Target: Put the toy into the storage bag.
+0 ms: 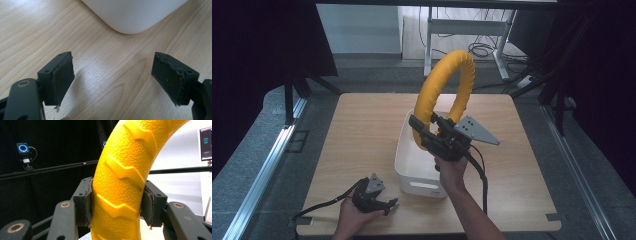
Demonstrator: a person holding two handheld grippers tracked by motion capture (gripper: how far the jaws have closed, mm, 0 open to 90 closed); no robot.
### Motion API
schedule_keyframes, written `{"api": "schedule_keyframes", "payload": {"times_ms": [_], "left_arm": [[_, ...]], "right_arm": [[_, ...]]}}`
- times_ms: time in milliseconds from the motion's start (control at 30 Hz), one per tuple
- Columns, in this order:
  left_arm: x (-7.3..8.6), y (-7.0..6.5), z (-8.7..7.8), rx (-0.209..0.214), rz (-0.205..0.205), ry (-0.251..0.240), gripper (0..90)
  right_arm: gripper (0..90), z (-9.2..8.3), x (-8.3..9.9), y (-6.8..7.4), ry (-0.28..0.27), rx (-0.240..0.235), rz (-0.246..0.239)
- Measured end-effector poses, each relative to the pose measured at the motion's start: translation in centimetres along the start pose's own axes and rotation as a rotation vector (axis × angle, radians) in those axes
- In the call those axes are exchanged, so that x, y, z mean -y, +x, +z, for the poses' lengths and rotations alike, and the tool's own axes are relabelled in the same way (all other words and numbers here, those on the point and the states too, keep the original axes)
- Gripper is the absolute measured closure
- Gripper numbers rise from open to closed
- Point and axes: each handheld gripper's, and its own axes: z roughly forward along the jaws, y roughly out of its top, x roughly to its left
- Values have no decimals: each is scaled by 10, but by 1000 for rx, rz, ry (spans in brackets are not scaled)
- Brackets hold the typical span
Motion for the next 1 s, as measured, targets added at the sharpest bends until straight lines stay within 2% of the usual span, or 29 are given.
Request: {"api": "schedule_keyframes", "payload": {"times_ms": [267,433,1000], "left_arm": [[0,0,0,0,-1,1,183],[0,0,0,0,0,1,184],[0,0,1,-2,-1,2,184]], "right_arm": [[496,2,11,12,-15,-3,33],[495,1,24,19,-11,-1,28],[494,1,49,23,13,17,64]]}}
